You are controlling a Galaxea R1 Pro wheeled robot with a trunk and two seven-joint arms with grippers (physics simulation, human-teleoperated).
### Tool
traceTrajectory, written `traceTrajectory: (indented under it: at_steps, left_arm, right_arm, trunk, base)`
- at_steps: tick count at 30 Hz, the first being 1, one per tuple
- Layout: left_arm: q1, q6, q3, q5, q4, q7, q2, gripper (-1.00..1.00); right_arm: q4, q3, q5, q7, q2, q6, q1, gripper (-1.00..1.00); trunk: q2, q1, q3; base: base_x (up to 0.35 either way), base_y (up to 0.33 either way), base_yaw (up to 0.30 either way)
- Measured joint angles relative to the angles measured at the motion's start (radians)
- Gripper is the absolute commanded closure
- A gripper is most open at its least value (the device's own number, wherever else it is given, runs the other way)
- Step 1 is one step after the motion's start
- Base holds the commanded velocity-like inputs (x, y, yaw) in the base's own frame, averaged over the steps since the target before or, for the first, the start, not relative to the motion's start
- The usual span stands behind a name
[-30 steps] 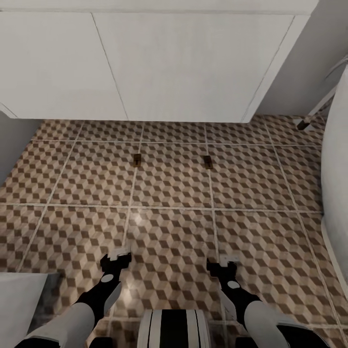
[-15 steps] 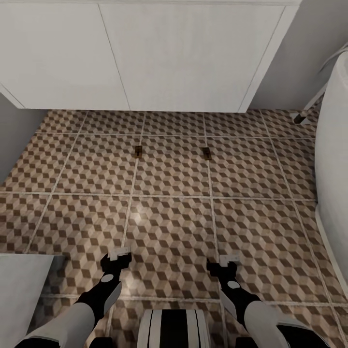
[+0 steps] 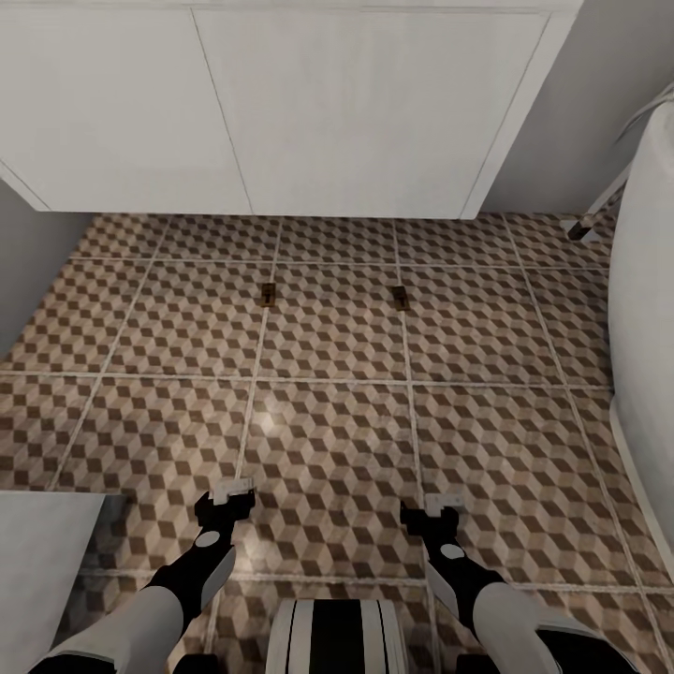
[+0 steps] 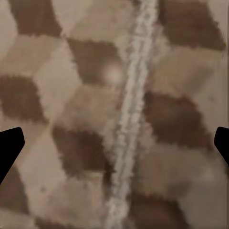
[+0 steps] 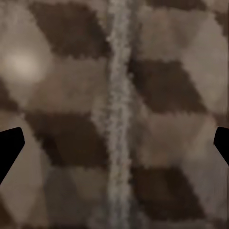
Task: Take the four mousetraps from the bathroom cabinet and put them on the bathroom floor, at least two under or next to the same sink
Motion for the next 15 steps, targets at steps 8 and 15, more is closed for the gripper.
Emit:
traceTrajectory:
  at_steps: [8, 15]
  left_arm:
    - [0.000, 0.000, -0.001, 0.000, 0.000, 0.000, 0.000, -1.00]
    - [0.000, 0.001, -0.001, 0.000, 0.000, 0.000, 0.000, -1.00]
  right_arm:
    - [0.000, 0.000, 0.000, 0.000, 0.000, 0.000, 0.000, -1.00]
    - [0.000, 0.000, 0.000, 0.000, 0.000, 0.000, 0.000, -1.00]
  trunk:
    - [0.002, -0.004, 0.031]
    - [0.004, -0.007, 0.058]
  base:
    - [-0.001, 0.000, 0.000]
    - [0.000, 0.000, 0.000]
